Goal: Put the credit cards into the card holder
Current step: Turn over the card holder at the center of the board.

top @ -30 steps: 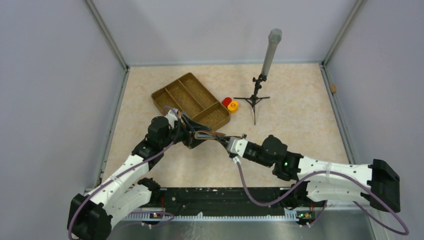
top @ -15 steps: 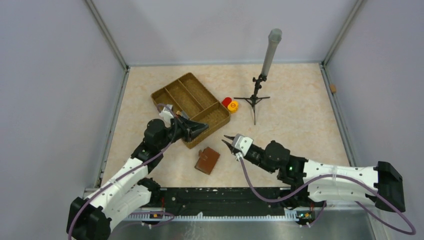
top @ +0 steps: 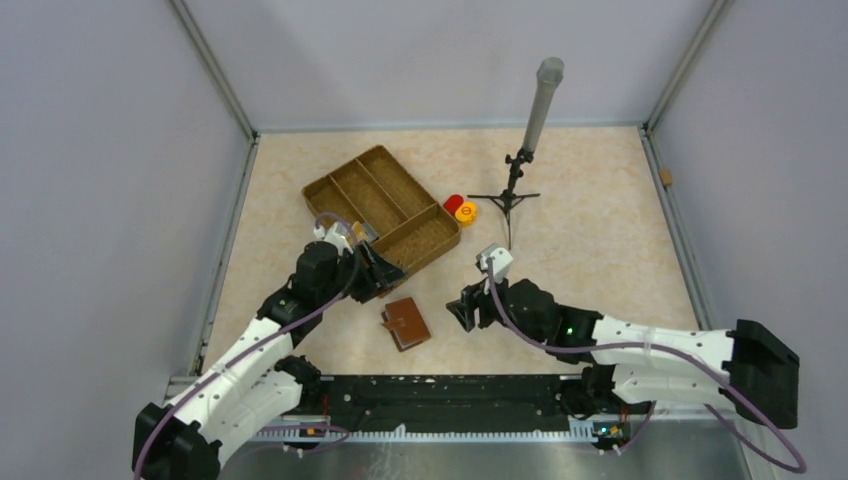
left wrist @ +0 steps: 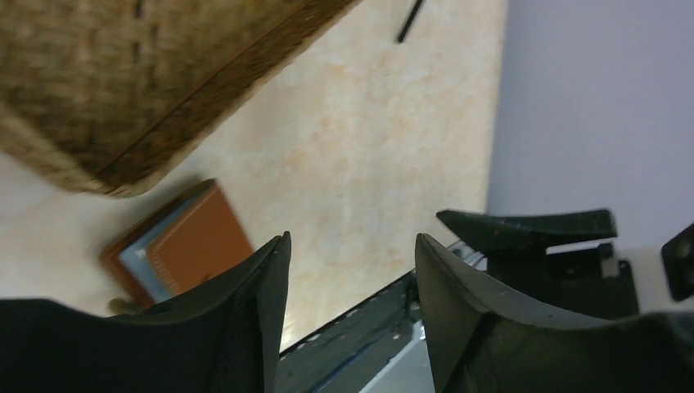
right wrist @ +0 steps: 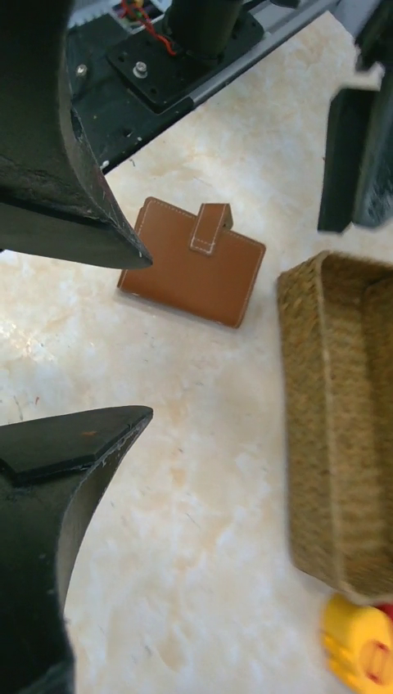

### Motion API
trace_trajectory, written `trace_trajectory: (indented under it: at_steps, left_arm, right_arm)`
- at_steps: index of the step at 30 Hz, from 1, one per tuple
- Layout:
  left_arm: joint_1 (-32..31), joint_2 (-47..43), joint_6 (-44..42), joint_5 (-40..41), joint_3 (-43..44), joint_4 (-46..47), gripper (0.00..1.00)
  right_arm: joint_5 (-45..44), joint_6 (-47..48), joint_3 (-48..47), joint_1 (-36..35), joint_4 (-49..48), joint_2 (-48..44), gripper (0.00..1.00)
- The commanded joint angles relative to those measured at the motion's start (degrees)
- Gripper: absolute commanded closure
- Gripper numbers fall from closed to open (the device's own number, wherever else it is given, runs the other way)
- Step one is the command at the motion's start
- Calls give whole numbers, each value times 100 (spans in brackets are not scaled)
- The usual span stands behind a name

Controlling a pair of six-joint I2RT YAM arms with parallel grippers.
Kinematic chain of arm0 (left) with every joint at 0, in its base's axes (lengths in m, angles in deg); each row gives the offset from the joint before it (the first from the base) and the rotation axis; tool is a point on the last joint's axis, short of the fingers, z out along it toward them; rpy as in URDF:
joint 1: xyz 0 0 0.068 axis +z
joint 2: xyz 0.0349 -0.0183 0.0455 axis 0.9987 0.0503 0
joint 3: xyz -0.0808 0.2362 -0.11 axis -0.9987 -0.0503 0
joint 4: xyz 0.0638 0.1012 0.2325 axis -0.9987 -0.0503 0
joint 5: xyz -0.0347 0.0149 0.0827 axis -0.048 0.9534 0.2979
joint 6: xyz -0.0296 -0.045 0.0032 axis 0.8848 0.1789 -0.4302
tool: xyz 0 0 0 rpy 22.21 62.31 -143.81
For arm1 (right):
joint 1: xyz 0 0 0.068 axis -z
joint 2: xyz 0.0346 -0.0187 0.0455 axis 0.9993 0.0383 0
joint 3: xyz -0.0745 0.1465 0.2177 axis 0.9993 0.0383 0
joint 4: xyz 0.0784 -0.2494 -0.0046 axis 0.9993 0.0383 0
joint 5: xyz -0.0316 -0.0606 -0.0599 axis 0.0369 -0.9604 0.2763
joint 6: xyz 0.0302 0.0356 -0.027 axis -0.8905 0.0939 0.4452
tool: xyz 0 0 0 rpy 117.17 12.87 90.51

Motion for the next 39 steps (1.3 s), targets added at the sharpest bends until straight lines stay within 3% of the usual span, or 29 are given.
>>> trace_trajectory:
  at_steps: [1, 5, 10, 17, 20, 30, 37, 39]
  left_arm:
    - [-13, 55, -673, 622, -104, -1429, 40]
    - [-11, -149, -637, 897, -403, -1731, 37]
    - [-13, 33, -402, 608, -846, -1321, 32]
    - [-12, 379, -281, 470, -1325, -731, 32]
    - [-17, 540, -224, 440, -1492, -546, 38]
    - [-16, 645, -129, 449, -1876, -447, 75]
    - [-19, 597, -65, 518, -2042, -418, 85]
    - [-20, 558, -20, 540, -2078, -389, 86]
  right_arm:
    - [1355, -1866, -196, 608, -319, 821, 39]
    - [2389, -2402, -393, 984, -837, 1776, 43]
    - [3765, -3100, -535, 1345, -1788, 3011, 49]
    - [4097, -3747, -519, 1379, -2479, 3777, 51]
    - [4160, -3973, -446, 1385, -2751, 4013, 53]
    - [4115, -4727, 4, 1471, -3938, 4783, 55]
    - [4231, -4819, 8, 1465, -4528, 5119, 58]
    - [4215, -4759, -1, 1472, -4613, 5112, 69]
